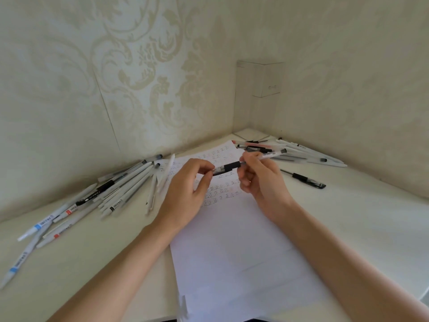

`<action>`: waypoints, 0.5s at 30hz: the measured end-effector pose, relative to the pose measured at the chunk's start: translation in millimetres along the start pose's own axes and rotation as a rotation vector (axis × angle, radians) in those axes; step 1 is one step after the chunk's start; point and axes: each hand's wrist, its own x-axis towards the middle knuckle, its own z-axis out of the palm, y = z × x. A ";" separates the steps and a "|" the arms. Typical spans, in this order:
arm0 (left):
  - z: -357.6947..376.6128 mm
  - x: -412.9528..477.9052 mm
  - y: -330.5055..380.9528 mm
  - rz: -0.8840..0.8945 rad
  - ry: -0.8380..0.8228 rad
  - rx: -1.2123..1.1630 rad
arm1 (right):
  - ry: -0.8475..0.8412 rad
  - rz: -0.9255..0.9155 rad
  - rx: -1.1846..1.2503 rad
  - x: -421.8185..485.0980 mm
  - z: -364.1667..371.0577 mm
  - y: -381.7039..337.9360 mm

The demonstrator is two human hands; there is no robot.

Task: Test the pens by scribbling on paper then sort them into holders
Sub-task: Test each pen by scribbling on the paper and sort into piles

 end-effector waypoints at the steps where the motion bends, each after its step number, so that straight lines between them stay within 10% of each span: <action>1: 1.3 -1.0 0.2 0.045 -0.042 0.060 | -0.034 -0.001 -0.012 -0.2 0.1 1.7; 15: 1.4 0.2 7.7 -0.030 -0.320 0.059 | -0.193 -0.021 -0.101 -2.9 2.8 6.1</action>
